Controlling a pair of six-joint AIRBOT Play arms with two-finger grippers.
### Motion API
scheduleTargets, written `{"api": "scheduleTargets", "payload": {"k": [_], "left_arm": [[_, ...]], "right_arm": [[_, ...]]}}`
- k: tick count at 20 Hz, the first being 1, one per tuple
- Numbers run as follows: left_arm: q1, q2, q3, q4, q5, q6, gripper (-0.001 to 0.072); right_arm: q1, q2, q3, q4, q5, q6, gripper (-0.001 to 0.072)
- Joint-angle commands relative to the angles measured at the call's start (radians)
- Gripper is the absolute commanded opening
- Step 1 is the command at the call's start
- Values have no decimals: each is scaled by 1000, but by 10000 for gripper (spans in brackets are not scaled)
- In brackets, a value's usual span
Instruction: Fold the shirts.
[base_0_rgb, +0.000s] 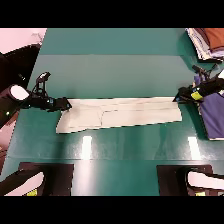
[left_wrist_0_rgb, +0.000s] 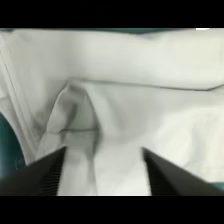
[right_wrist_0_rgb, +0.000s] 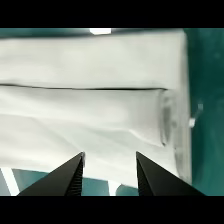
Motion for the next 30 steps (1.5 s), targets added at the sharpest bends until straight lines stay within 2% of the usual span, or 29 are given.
{"api": "scheduleTargets", "payload": {"k": [1, 3, 4, 5, 6, 7, 11, 13, 16, 17, 18, 19, 20, 22, 28, 30], "left_arm": [[0, -28, 58, -3, -35, -2, 616], [0, -28, 122, -5, -136, -3, 614], [0, -28, 143, -14, -166, -3, 517], [0, -28, 154, -29, -183, -2, 247], [0, -28, 155, -56, -183, -2, 24], [0, -28, 155, -83, -177, 1, 37], [-10, -28, 155, -229, -128, -3, 28], [-73, -28, 155, -231, -74, -6, 28], [-200, -46, 155, -231, 29, -59, 27], [-233, -63, 156, -233, 55, -68, 27], [-269, -89, 159, -240, 85, -83, 27], [-301, -121, 167, -252, 109, -89, 27], [-336, -162, 187, -259, 130, -89, 27], [-405, -256, 244, -262, 147, -89, 27], [-555, -533, 451, -271, 126, -90, 27], [-582, -590, 500, -272, 130, -90, 27]], "right_arm": [[-55, -63, 64, 129, 45, -66, 386], [-114, -38, 34, 125, 72, -97, 387], [-151, -21, -1, 125, 75, -114, 390], [-192, -8, -39, 126, 75, -133, 397], [-229, -6, -74, 126, 75, -146, 521], [-263, -13, -107, 127, 75, -153, 605], [-324, -105, -183, 196, 68, -234, 605], [-306, -161, -181, 262, 54, -247, 600], [-245, -237, -136, 319, 42, -258, 588], [-224, -249, -119, 322, 42, -261, 482], [-209, -252, -105, 322, 42, -265, 329], [-195, -249, -90, 321, 43, -266, 125], [-185, -240, -77, 320, 46, -267, 17], [-179, -194, -53, 327, 51, -273, 17], [-96, 39, 65, 472, 77, -266, 16], [-12, 100, 117, 469, 57, -217, 17]]}}
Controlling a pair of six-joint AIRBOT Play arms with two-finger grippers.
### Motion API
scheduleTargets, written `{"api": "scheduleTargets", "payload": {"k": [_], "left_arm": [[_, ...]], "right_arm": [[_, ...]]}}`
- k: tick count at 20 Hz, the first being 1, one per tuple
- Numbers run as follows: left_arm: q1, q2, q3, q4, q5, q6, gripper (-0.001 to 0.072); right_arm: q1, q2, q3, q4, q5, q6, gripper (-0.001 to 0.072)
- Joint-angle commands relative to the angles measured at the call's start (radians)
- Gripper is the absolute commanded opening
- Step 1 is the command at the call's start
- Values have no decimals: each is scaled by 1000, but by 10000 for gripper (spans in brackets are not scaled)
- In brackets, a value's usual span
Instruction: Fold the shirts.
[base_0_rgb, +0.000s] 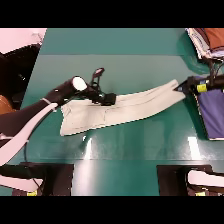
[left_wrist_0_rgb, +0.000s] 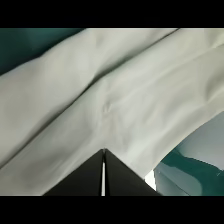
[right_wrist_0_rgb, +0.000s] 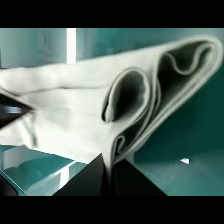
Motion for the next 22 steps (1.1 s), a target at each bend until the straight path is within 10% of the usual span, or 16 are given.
{"api": "scheduleTargets", "payload": {"k": [1, 14, 22], "left_arm": [[-59, -119, 97, -4, 0, -2, 27], [-38, -109, 122, 11, -17, 0, 27], [338, 311, 122, 311, -216, 0, 28]], "right_arm": [[126, 107, 90, 36, -22, 50, 16], [482, 126, 245, 116, -152, 98, 17], [805, 48, 246, 116, -402, 94, 18]]}}
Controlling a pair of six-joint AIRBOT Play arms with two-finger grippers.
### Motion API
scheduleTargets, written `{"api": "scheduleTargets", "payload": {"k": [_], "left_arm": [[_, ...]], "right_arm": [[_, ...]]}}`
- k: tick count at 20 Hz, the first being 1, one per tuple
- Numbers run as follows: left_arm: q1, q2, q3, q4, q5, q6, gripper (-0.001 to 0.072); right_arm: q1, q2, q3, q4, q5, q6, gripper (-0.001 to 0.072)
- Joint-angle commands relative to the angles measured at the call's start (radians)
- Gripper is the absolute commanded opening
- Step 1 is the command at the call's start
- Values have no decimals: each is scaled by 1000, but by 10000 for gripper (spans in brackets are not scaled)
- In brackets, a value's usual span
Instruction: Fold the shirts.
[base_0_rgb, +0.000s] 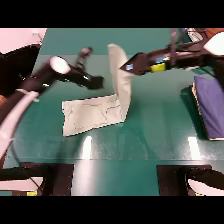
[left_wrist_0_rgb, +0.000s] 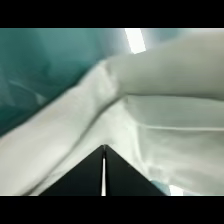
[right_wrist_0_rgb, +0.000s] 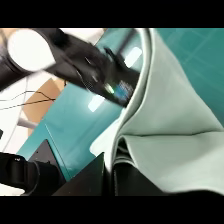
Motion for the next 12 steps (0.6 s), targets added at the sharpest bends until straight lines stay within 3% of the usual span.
{"api": "scheduleTargets", "payload": {"k": [1, 4, 5, 7, 8, 12], "left_arm": [[190, 208, 0, 173, -89, 1, 28], [326, 347, 0, 269, -93, 1, 28], [367, 381, 0, 278, -97, 1, 28], [430, 420, 0, 278, -102, 1, 28], [451, 427, 0, 278, -110, 1, 28], [470, 431, 0, 277, -169, 8, 28]], "right_arm": [[185, -75, 1, 2, -169, -10, 18], [365, -198, 2, 13, -360, -27, 19], [410, -238, 2, 41, -407, -77, 45], [475, -318, 24, 88, -444, -140, 380], [488, -356, 53, 75, -414, -141, 468], [411, -391, 121, -13, -164, -89, 459]]}}
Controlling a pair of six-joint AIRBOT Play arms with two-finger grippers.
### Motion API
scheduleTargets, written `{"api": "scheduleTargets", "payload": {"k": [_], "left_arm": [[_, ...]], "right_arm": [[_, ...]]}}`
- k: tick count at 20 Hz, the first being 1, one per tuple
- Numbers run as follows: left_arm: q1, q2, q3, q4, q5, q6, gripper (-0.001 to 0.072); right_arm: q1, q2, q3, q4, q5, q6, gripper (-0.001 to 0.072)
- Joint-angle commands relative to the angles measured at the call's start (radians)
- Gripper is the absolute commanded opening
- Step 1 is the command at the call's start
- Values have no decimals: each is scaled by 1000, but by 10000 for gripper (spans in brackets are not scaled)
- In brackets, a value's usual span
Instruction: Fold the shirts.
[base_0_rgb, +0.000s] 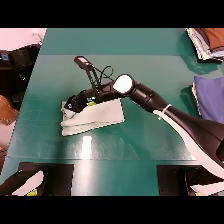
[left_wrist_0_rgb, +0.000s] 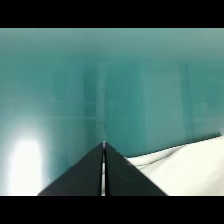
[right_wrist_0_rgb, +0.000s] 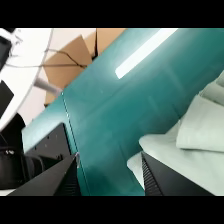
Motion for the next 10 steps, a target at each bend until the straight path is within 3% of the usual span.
{"api": "scheduleTargets", "payload": {"k": [1, 8, 10], "left_arm": [[31, 20, 0, 11, -39, 7, 28], [31, 20, 0, 2, -90, 6, 28], [31, 20, 0, -32, -89, 6, 28]], "right_arm": [[-63, -23, 11, -66, 175, 26, 459], [-444, 199, -449, -125, 225, 82, 469], [-540, 206, -541, -117, 229, 82, 652]]}}
